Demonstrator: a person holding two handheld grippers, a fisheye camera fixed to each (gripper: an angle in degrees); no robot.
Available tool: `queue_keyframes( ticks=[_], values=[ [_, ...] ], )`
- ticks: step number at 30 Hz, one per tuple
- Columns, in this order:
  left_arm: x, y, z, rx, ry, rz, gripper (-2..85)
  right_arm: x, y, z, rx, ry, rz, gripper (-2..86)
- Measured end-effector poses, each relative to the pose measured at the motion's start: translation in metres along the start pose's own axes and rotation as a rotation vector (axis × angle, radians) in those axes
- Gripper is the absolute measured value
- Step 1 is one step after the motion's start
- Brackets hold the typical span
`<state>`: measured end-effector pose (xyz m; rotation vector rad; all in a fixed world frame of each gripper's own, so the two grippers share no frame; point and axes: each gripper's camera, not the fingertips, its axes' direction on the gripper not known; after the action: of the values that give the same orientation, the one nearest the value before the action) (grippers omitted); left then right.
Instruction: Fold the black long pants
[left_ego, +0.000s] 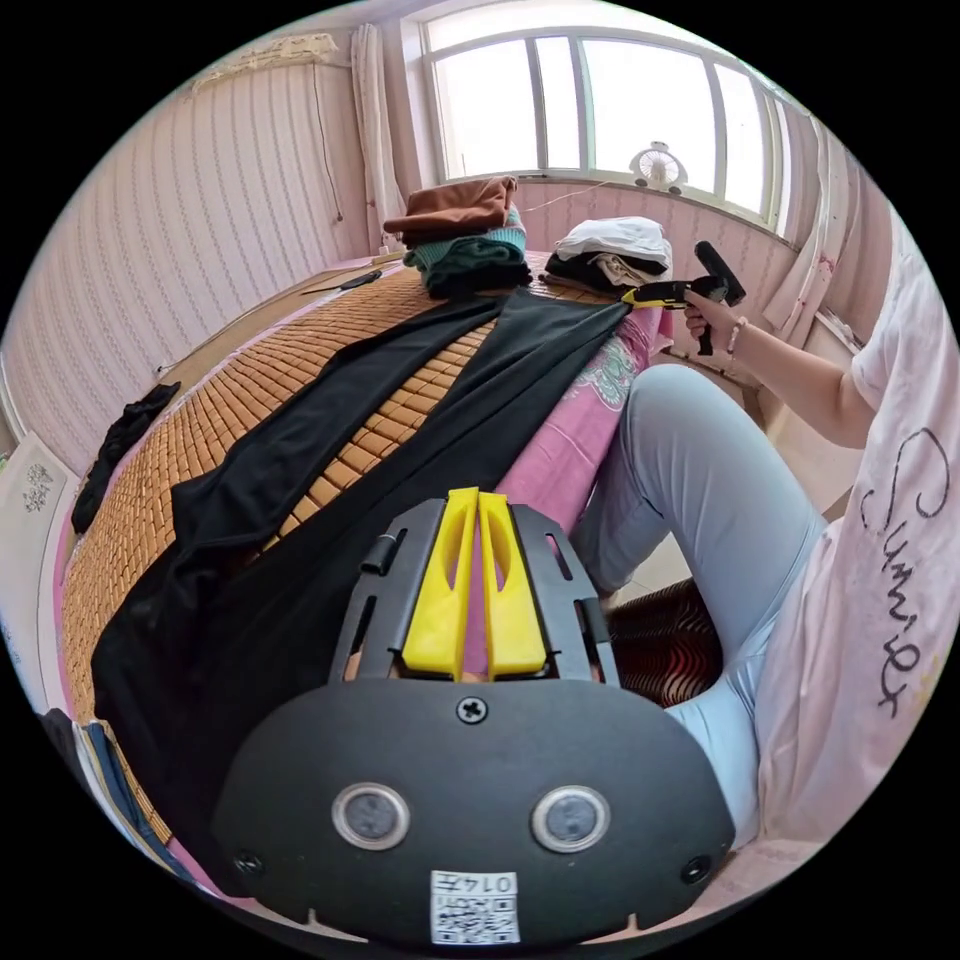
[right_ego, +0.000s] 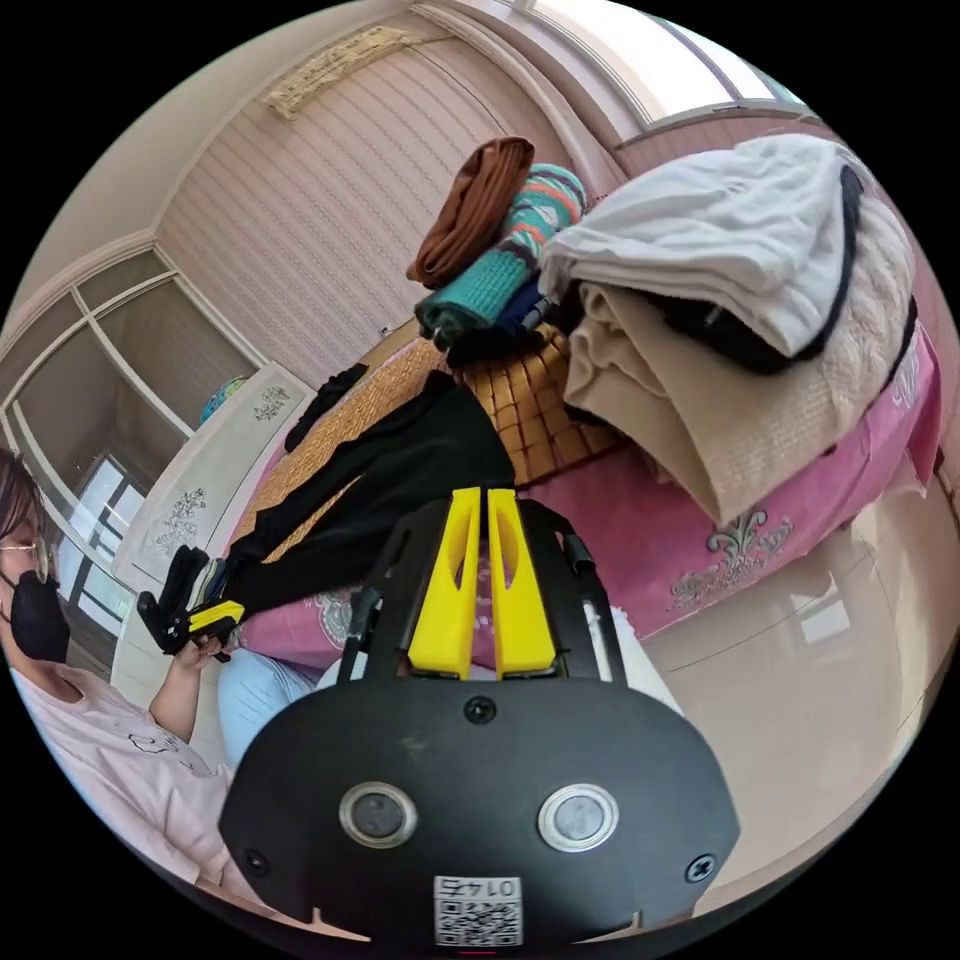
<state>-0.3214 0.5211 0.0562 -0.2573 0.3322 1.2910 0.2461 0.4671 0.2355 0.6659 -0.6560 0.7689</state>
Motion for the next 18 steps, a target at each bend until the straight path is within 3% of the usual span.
queue_keyframes(
  ticks=[7, 18],
  values=[
    [0.015, -0.004, 0.007, -0.046, 0.032, 0.076, -0.9, 0.013, 0.030, -0.020, 0.040, -0.032, 0.050, 0.4],
    [-0.040, 0.000, -0.029, -0.075, -0.312, -0.094, 6.0, -0.052, 0.021, -0.068, 0.192, -0.091, -0.157, 0.5]
  ],
)
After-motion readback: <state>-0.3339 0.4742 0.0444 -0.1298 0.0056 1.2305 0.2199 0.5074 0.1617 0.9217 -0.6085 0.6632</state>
